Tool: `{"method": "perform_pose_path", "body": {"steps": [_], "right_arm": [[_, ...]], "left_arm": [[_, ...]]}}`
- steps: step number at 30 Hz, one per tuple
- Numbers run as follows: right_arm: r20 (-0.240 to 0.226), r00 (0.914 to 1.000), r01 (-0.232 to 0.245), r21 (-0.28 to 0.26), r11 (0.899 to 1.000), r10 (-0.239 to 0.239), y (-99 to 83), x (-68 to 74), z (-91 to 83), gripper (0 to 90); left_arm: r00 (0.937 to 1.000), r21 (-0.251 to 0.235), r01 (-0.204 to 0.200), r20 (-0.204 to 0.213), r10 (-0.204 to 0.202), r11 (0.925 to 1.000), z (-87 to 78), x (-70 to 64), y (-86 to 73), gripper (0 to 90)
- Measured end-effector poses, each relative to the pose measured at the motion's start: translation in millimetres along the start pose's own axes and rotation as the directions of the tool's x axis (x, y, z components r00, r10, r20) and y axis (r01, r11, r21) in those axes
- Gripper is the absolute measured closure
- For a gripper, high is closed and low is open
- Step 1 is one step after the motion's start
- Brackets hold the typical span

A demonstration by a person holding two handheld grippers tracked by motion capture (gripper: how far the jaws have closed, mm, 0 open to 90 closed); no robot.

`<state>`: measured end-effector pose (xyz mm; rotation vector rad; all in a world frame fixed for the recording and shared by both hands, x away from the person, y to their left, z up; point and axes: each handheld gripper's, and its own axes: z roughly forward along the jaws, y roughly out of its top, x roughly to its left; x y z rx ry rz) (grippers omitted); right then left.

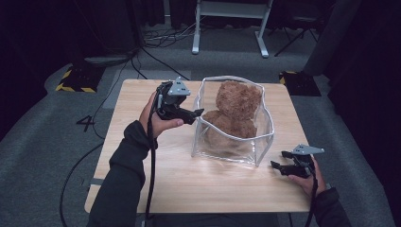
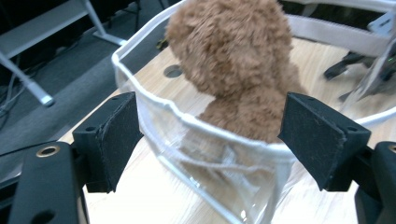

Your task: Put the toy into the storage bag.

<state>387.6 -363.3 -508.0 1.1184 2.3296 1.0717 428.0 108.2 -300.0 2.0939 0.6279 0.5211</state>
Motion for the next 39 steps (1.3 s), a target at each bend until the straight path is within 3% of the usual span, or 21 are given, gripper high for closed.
{"method": "perform_pose_path", "body": {"steps": [8, 14, 22, 39], "right_arm": [[0.001, 1.0, 0.0, 0.0, 1.0, 0.0, 0.0, 0.1, 0.0, 26.8], [0.002, 1.0, 0.001, 0.0, 1.0, -0.001, 0.0, 0.2, 0.1, 26.9], [0.003, 1.0, 0.001, -0.002, 1.0, -0.001, 0.0, 0.0, 0.1, 27.2], [0.003, 1.0, 0.001, 0.0, 1.0, -0.001, 0.0, 0.2, 0.0, 27.2]], "left_arm": [[0.9995, 0.021, -0.001, -0.031, 0.002, 0.9998, -7.8, 2.1, -14.4, 20.6], [0.9995, 0.041, 0.001, -0.031, 0.001, 0.9992, -11.0, 0.5, -25.7, 20.6], [0.9982, 0.088, -0.023, -0.053, 0.028, 0.9958, -10.4, -6.9, -36.6, 20.1], [0.9967, 0.165, -0.01, -0.078, 0.023, 0.9863, 0.6, -10.4, -67.0, 19.5]]}}
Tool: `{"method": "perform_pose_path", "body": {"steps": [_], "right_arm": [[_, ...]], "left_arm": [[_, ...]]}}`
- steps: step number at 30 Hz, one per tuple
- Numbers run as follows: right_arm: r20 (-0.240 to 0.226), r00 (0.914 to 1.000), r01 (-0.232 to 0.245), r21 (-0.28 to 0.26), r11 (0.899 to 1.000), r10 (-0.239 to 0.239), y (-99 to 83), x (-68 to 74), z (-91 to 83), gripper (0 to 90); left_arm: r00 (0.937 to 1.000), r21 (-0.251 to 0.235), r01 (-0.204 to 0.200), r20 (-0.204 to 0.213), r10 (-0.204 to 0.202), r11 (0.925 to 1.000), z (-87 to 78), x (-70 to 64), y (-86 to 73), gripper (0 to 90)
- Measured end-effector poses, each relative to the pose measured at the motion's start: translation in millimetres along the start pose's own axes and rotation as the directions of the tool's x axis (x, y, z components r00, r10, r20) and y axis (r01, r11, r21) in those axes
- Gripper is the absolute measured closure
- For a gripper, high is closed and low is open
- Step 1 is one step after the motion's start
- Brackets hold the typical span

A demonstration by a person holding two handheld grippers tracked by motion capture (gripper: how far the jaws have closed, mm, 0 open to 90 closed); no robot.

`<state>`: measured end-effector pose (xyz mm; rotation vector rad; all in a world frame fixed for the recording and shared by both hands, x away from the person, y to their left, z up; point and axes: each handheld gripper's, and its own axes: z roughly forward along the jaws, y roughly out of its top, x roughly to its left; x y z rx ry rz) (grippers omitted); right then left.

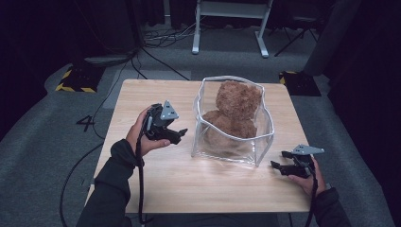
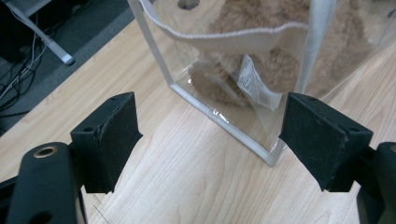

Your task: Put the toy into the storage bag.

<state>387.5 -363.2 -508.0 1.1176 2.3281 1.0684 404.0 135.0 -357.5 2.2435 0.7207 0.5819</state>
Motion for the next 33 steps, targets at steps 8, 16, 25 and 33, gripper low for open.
{"method": "perform_pose_path", "body": {"steps": [8, 16, 25, 33], "right_arm": [[0.0, 1.0, 0.0, -0.001, 1.0, 0.0, 0.0, 0.0, 0.0, 27.2], [0.002, 1.0, 0.0, 0.0, 1.0, 0.0, 0.0, 0.2, 0.0, 27.2], [0.002, 1.0, 0.0, 0.0, 1.0, 0.0, 0.0, 0.1, 0.0, 27.2], [0.0, 1.0, 0.0, 0.0, 1.0, 0.0, 0.0, 0.0, 0.0, 27.2]], "left_arm": [[0.9998, 0.031, 0.001, -0.022, 0.0, 0.9995, 6.4, -2.4, -13.1, 18.5], [0.9992, 0.061, -0.003, -0.04, 0.006, 0.9981, 8.8, -4.9, -23.0, 18.3], [0.9988, 0.093, 0.013, -0.048, -0.009, 0.9956, 12.7, -4.0, -39.6, 18.3], [0.9983, 0.119, 0.034, -0.05, -0.028, 0.9923, 16.5, -3.3, -54.5, 18.2]]}}
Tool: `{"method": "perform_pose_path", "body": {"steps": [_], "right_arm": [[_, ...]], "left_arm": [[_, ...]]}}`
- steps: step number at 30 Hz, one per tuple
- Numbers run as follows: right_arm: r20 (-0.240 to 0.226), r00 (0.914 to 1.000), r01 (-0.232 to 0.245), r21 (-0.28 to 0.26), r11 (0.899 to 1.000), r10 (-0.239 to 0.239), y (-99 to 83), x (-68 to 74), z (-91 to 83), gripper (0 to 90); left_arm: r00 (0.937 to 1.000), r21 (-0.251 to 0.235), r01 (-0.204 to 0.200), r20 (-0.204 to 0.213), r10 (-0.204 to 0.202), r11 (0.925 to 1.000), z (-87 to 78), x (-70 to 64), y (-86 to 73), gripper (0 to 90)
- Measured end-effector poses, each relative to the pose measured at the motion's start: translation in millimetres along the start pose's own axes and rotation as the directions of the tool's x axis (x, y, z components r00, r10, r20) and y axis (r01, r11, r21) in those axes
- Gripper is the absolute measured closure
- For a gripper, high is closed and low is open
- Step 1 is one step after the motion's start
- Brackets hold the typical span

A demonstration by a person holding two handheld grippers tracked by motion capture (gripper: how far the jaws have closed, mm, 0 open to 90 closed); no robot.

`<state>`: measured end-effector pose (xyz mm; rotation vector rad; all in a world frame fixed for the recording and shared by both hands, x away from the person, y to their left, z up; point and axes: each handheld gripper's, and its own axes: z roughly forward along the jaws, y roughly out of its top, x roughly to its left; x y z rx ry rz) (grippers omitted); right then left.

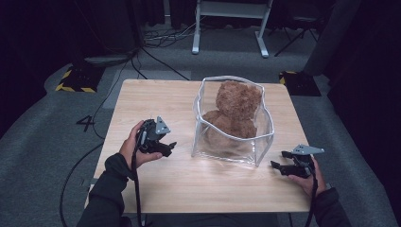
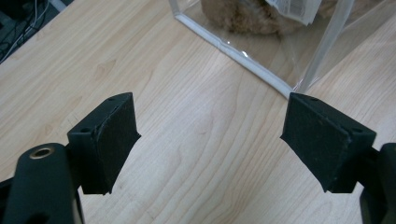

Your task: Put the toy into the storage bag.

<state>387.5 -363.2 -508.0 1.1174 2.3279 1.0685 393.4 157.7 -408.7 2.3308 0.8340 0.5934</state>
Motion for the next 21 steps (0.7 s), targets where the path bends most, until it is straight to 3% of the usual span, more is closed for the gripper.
{"method": "perform_pose_path", "body": {"steps": [21], "right_arm": [[0.005, 1.0, 0.004, 0.0, 1.0, -0.004, 0.1, 0.4, 0.3, 27.2]], "left_arm": [[0.9999, 0.07, 0.005, -0.013, -0.005, 0.9975, 12.3, -0.3, -24.7, 18.3]]}}
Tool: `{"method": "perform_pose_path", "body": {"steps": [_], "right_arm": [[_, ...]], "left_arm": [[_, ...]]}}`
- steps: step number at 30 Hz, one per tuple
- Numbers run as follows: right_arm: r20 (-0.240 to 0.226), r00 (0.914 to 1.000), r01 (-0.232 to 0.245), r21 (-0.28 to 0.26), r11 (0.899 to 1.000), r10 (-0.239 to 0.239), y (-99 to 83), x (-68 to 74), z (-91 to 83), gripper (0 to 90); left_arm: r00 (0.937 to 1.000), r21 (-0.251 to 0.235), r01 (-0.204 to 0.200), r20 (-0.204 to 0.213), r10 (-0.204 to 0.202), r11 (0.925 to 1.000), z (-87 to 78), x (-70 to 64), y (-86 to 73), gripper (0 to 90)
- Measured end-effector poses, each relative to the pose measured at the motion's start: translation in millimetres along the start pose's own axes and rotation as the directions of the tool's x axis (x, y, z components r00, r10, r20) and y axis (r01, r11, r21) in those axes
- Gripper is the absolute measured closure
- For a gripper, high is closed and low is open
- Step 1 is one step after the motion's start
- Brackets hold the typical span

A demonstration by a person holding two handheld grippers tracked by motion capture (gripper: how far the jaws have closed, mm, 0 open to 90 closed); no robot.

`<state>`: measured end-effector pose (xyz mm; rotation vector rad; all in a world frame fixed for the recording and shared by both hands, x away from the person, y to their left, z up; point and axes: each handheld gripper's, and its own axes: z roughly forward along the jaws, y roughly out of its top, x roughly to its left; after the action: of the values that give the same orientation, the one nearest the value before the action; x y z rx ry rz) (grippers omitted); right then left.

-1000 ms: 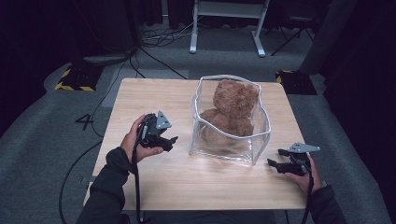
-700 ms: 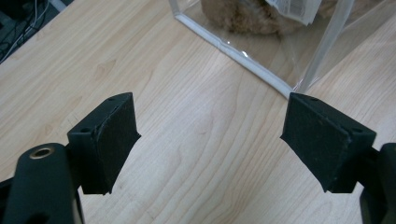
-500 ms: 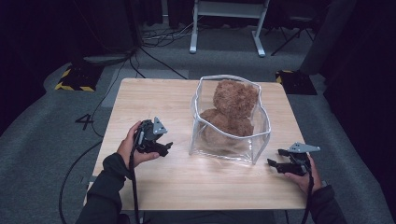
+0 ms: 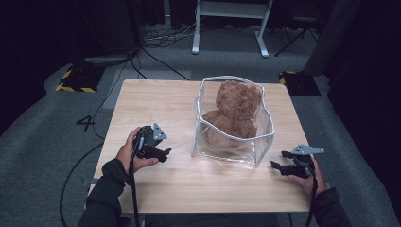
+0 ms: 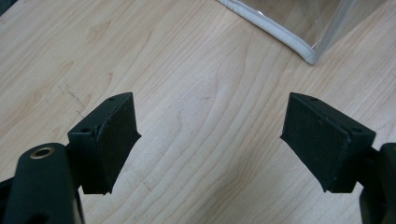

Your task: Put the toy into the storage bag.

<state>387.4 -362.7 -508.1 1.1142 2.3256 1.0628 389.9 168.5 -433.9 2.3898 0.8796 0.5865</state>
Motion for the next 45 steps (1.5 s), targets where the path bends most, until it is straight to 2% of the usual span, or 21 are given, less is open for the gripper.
{"method": "perform_pose_path", "body": {"steps": [15, 26, 34, 37, 42, 44, 45], "right_arm": [[0.0, 1.0, 0.0, 0.0, 1.0, 0.0, 0.0, 0.0, 0.0, 27.2], [0.0, 1.0, 0.0, 0.0, 1.0, 0.0, 0.0, 0.1, 0.0, 27.2], [-0.001, 1.0, 0.0, 0.0, 1.0, 0.0, 0.0, -0.1, 0.0, 27.2], [-0.001, 1.0, 0.0, -0.001, 1.0, 0.0, 0.0, -0.1, 0.0, 27.2], [0.001, 1.0, 0.0, 0.0, 1.0, 0.0, 0.0, 0.1, 0.0, 27.2], [0.002, 1.0, 0.001, 0.0, 1.0, -0.001, 0.0, 0.3, 0.1, 27.2], [0.003, 1.0, 0.001, 0.001, 1.0, -0.001, 0.0, 0.4, 0.1, 27.2]], "left_arm": [[0.9999, 0.038, 0.011, -0.003, -0.011, 0.9992, 8.7, -1.3, -16.0, 18.4], [0.9997, 0.047, 0.024, -0.004, -0.023, 0.9986, 10.0, 0.1, -28.3, 18.6], [0.9977, 0.046, 0.065, 0.016, -0.065, 0.9969, 10.5, 3.3, -36.6, 18.2], [0.9976, 0.057, 0.064, 0.022, -0.066, 0.9963, 10.3, 3.4, -37.9, 18.2], [0.9958, 0.044, 0.087, 0.026, -0.088, 0.9952, 9.0, 5.0, -42.1, 18.2], [0.9962, 0.038, 0.087, 0.003, -0.087, 0.9955, 10.3, 3.9, -45.5, 18.3], [0.9963, 0.051, 0.086, 0.0, -0.086, 0.9949, 13.0, 2.2, -48.3, 18.4]]}}
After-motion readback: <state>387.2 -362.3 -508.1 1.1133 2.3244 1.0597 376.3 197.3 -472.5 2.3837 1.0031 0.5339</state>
